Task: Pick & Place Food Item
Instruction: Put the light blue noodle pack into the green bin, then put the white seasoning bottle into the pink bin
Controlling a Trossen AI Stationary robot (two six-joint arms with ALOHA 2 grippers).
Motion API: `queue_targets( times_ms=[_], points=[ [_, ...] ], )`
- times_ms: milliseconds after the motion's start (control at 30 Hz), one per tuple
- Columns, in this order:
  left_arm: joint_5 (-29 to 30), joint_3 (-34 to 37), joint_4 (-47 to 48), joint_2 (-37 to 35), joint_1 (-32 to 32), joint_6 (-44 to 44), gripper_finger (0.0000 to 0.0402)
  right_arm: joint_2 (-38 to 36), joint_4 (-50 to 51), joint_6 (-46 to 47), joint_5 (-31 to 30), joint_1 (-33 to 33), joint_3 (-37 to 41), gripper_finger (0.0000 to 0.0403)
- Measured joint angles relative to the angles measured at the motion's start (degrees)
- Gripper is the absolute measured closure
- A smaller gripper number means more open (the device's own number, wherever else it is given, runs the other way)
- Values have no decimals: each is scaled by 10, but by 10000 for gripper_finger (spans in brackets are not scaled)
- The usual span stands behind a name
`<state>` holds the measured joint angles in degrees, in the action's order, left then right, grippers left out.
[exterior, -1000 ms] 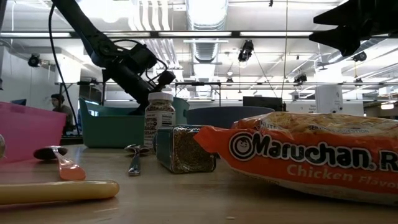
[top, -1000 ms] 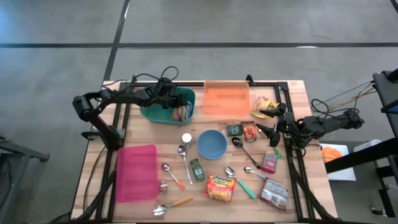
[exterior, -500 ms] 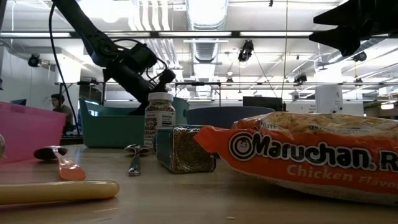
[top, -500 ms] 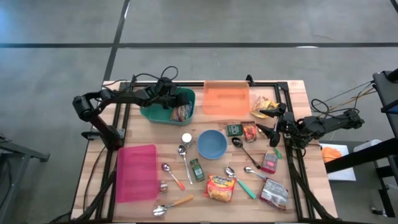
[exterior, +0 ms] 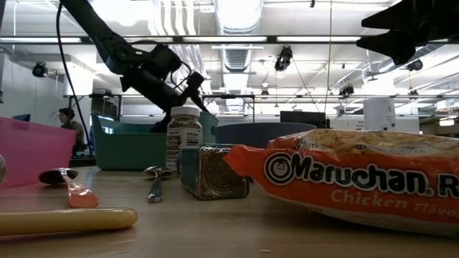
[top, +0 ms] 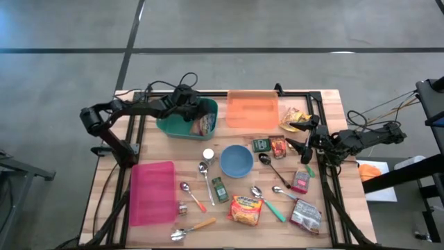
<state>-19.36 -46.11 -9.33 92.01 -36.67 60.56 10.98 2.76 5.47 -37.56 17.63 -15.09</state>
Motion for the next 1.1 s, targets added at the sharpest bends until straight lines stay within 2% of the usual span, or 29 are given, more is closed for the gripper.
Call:
queue_targets(
  times_ms=[167, 500, 700, 800, 933, 1100],
  points=[
    [43, -24, 18, -17, 5, -9, 117, 0, 0, 1, 0, 0, 0, 76],
    [48, -91, 137, -20, 30, -95, 117, 0, 0, 3, 0, 0, 0, 76],
    [67, -155, 276, -35, 74, -169, 117, 0, 0, 2, 0, 0, 0, 76],
    [115, -182, 371, -50, 103, -166, 117, 0, 0, 1, 0, 0, 0, 76],
    [177, -209, 474, -75, 150, -109, 117, 0, 0, -1, 0, 0, 0, 76],
    [214, -211, 510, -107, 222, -47, 117, 0, 0, -2, 0, 0, 1, 76]
  ],
)
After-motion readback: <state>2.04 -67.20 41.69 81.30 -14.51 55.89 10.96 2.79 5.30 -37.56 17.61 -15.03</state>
